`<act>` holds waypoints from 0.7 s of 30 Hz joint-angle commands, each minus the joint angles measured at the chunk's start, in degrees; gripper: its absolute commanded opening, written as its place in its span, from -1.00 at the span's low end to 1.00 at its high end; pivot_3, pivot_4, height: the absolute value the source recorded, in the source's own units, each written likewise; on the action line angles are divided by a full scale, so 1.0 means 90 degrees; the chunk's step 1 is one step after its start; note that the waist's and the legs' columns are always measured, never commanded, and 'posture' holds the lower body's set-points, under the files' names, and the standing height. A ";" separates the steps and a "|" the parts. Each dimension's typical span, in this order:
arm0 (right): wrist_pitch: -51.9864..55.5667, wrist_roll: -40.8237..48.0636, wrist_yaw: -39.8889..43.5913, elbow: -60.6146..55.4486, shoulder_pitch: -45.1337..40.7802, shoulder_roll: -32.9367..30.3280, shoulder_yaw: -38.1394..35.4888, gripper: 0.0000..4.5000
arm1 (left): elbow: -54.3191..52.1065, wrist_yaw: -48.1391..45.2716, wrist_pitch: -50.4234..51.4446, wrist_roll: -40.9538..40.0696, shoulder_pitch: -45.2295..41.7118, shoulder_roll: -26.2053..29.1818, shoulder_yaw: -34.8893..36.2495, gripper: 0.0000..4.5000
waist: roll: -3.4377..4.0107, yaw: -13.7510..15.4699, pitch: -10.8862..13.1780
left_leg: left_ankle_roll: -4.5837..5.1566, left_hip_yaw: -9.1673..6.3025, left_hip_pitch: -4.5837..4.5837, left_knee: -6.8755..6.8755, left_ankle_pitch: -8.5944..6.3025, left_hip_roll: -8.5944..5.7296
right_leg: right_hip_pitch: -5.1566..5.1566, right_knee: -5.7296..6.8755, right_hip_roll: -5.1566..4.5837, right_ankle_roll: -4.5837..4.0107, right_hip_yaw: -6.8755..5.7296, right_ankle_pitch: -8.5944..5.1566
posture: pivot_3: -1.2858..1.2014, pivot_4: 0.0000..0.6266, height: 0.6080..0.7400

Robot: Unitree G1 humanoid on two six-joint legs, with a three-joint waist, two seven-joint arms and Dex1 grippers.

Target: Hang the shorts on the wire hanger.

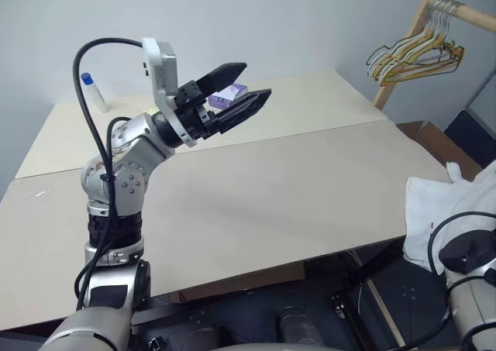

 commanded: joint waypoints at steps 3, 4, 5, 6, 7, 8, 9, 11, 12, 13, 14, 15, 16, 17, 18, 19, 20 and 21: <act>-0.0531 0.0092 -0.0189 0.0772 -0.0144 -0.0247 -0.0477 -1.00 | -0.0260 -0.0012 -0.0159 -0.0021 -0.0004 0.0095 0.0032 0.99 | 0.0000 0.0004 0.0000 | 0.0000 0.0003 -0.0001 -0.0005 0.0000 0.0000 | -0.0003 -0.0002 0.0001 0.0000 0.0002 0.0000 | -0.03 -0.96 1.00; -0.0637 0.0103 -0.0255 0.0985 -0.0146 -0.0311 -0.0591 -1.00 | -0.0265 -0.0011 -0.0156 -0.0021 -0.0002 0.0102 0.0032 0.99 | 0.0000 0.0010 0.0000 | 0.0000 0.0001 0.0000 -0.0006 0.0000 0.0001 | -0.0001 -0.0005 0.0002 0.0000 0.0001 0.0000 | -0.03 -0.96 1.00; -0.0754 0.0125 -0.0285 0.1170 -0.0114 -0.0372 -0.0653 -1.00 | -0.0271 -0.0009 -0.0154 -0.0022 0.0001 0.0104 0.0030 0.99 | -0.0001 0.0013 0.0000 | 0.0000 0.0002 0.0000 -0.0008 0.0000 0.0000 | -0.0001 -0.0006 0.0001 0.0000 0.0001 0.0000 | -0.03 -0.96 1.00; -0.0865 0.0147 -0.0295 0.1324 -0.0063 -0.0428 -0.0674 -1.00 | -0.0281 -0.0008 -0.0153 -0.0024 0.0006 0.0109 0.0028 0.99 | -0.0002 0.0017 0.0001 | 0.0000 0.0002 0.0002 -0.0011 0.0000 0.0001 | 0.0000 -0.0008 0.0002 0.0000 0.0001 0.0000 | -0.03 -0.96 1.00; -0.0991 0.0169 -0.0275 0.1417 0.0016 -0.0472 -0.0626 -1.00 | -0.0299 -0.0011 -0.0158 -0.0017 0.0017 0.0119 0.0018 0.99 | -0.0001 0.0020 0.0001 | -0.0001 0.0001 0.0003 -0.0014 0.0001 0.0001 | 0.0002 -0.0011 0.0002 0.0000 0.0000 0.0000 | -0.03 -0.96 1.00; -0.1070 0.0193 -0.0267 0.1481 0.0059 -0.0503 -0.0590 -1.00 | -0.0313 -0.0009 -0.0161 -0.0013 0.0025 0.0125 0.0009 0.99 | -0.0002 0.0023 0.0001 | -0.0001 0.0002 0.0006 -0.0018 0.0001 0.0000 | 0.0003 -0.0011 0.0001 0.0000 0.0001 0.0000 | -0.03 -0.96 1.00; -0.1100 0.0227 -0.0278 0.1529 0.0067 -0.0526 -0.0582 -1.00 | -0.0323 -0.0004 -0.0157 -0.0015 0.0031 0.0130 0.0006 0.99 | -0.0002 0.0028 0.0001 | -0.0001 0.0002 0.0009 -0.0022 0.0001 0.0000 | 0.0005 -0.0014 0.0002 0.0000 0.0001 -0.0001 | -0.03 -0.96 1.00; -0.1177 0.0309 -0.0295 0.1643 0.0080 -0.0595 -0.0577 -1.00 | -0.0335 -0.0001 -0.0153 -0.0016 0.0032 0.0137 -0.0004 0.99 | -0.0002 0.0029 0.0001 | -0.0002 0.0002 0.0011 -0.0026 0.0002 0.0000 | 0.0006 -0.0015 0.0002 0.0000 0.0002 -0.0001 | -0.03 -0.96 1.00; -0.1241 0.0345 -0.0307 0.1726 0.0088 -0.0641 -0.0590 -1.00 | -0.0339 0.0001 -0.0151 -0.0015 0.0029 0.0138 -0.0010 0.99 | -0.0002 0.0029 0.0001 | -0.0002 0.0003 0.0011 -0.0028 0.0002 0.0000 | 0.0005 -0.0015 0.0002 0.0000 0.0002 -0.0001 | -0.03 -0.96 1.00; -0.1325 0.0374 -0.0315 0.1813 0.0108 -0.0690 -0.0589 -1.00 | -0.0338 -0.0005 -0.0154 -0.0014 0.0023 0.0141 -0.0016 0.99 | -0.0002 0.0023 0.0001 | -0.0002 0.0003 0.0011 -0.0029 0.0002 0.0000 | 0.0005 -0.0016 0.0002 0.0000 0.0002 -0.0001 | -0.03 -0.96 1.00; -0.1384 0.0404 -0.0326 0.1880 0.0122 -0.0727 -0.0585 -1.00 | -0.0335 -0.0009 -0.0156 -0.0014 0.0020 0.0143 -0.0021 0.99 | -0.0002 0.0022 0.0001 | -0.0002 0.0004 0.0012 -0.0031 0.0002 0.0001 | 0.0006 -0.0018 0.0003 0.0000 0.0004 -0.0001 | -0.03 -0.96 1.00; -0.1422 0.0425 -0.0352 0.1948 0.0141 -0.0755 -0.0574 -1.00 | -0.0329 -0.0010 -0.0159 -0.0015 0.0011 0.0144 -0.0025 0.99 | -0.0002 0.0022 0.0001 | -0.0002 0.0005 0.0013 -0.0033 0.0002 0.0000 | 0.0006 -0.0020 0.0003 0.0000 0.0004 -0.0001 | -0.03 -0.96 1.00; -0.1438 0.0445 -0.0367 0.1983 0.0159 -0.0765 -0.0560 -1.00 | -0.0324 -0.0012 -0.0158 -0.0018 0.0004 0.0147 -0.0027 0.99 | -0.0002 0.0022 0.0001 | -0.0002 0.0005 0.0013 -0.0035 0.0002 0.0001 | 0.0006 -0.0022 0.0003 0.0000 0.0005 -0.0001 | -0.03 -0.97 1.00; -0.1423 0.0464 -0.0358 0.1976 0.0199 -0.0749 -0.0522 -1.00 | -0.0321 -0.0016 -0.0161 -0.0017 -0.0001 0.0149 -0.0030 0.99 | -0.0002 0.0022 0.0001 | -0.0002 0.0006 0.0014 -0.0037 0.0002 0.0000 | 0.0006 -0.0024 0.0003 0.0001 0.0005 -0.0001 | -0.03 -0.96 1.00; -0.1387 0.0488 -0.0331 0.1933 0.0246 -0.0719 -0.0482 -1.00 | -0.0320 -0.0025 -0.0163 -0.0016 -0.0004 0.0151 -0.0035 0.99 | -0.0002 0.0022 0.0001 | -0.0002 0.0006 0.0014 -0.0038 0.0002 0.0001 | 0.0006 -0.0026 0.0004 0.0000 0.0005 -0.0001 | -0.03 -0.97 1.00; -0.1345 0.0519 -0.0298 0.1865 0.0297 -0.0682 -0.0441 -1.00 | -0.0323 -0.0032 -0.0165 -0.0014 -0.0004 0.0153 -0.0041 0.99 | -0.0002 0.0022 0.0001 | -0.0002 0.0006 0.0014 -0.0041 0.0002 0.0001 | 0.0006 -0.0029 0.0004 0.0001 0.0005 -0.0001 | -0.03 -0.97 1.00; -0.1313 0.0552 -0.0272 0.1766 0.0355 -0.0635 -0.0388 -0.87 | -0.0324 -0.0040 -0.0168 -0.0010 -0.0004 0.0156 -0.0046 1.00 | -0.0003 0.0025 0.0001 | -0.0002 0.0006 0.0014 -0.0043 0.0002 0.0002 | 0.0007 -0.0034 0.0005 0.0001 0.0005 -0.0001 | -0.03 -0.97 1.00; -0.1322 0.0579 -0.0249 0.1641 0.0424 -0.0582 -0.0317 -0.73 | -0.0322 -0.0047 -0.0171 -0.0007 -0.0005 0.0160 -0.0048 1.00 | -0.0003 0.0027 0.0001 | -0.0003 0.0005 0.0014 -0.0045 0.0002 0.0002 | 0.0008 -0.0037 0.0006 0.0001 0.0005 0.0000 | -0.03 -0.97 1.00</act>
